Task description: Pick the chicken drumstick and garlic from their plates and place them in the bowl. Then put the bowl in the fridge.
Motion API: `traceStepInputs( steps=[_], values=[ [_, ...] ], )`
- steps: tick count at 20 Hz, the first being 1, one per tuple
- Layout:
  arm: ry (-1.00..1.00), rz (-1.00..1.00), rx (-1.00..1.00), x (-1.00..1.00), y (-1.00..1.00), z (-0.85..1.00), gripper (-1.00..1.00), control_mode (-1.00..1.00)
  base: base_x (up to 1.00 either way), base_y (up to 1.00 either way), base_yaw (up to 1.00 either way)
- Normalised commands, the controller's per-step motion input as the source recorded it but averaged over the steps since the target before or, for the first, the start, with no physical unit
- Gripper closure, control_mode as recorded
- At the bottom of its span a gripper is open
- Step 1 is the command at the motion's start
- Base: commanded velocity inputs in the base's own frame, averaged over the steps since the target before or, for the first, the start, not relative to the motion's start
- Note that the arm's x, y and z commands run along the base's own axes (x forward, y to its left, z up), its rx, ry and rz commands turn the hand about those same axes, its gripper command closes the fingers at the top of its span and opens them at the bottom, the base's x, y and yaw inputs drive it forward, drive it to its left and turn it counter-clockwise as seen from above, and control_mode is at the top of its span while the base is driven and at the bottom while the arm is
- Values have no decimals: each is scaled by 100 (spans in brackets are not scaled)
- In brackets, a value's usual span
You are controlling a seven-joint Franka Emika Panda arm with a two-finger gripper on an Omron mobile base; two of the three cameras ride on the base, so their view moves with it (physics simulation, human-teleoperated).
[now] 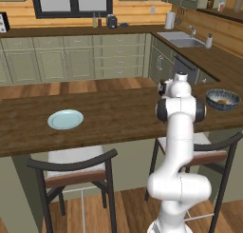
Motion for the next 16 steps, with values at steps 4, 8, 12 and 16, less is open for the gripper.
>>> traceStepInputs(
  steps=[4,8,12,16],
  values=[
    [5,3,0,-84,70,52,100,-100,0,0,0],
    [9,8,0,-67,76,54,100,-100,0,0,0],
    [6,14,0,-48,80,49,100,-100,0,0,0],
    [-1,16,0,-55,73,59,100,-100,0,0,0]
  ],
)
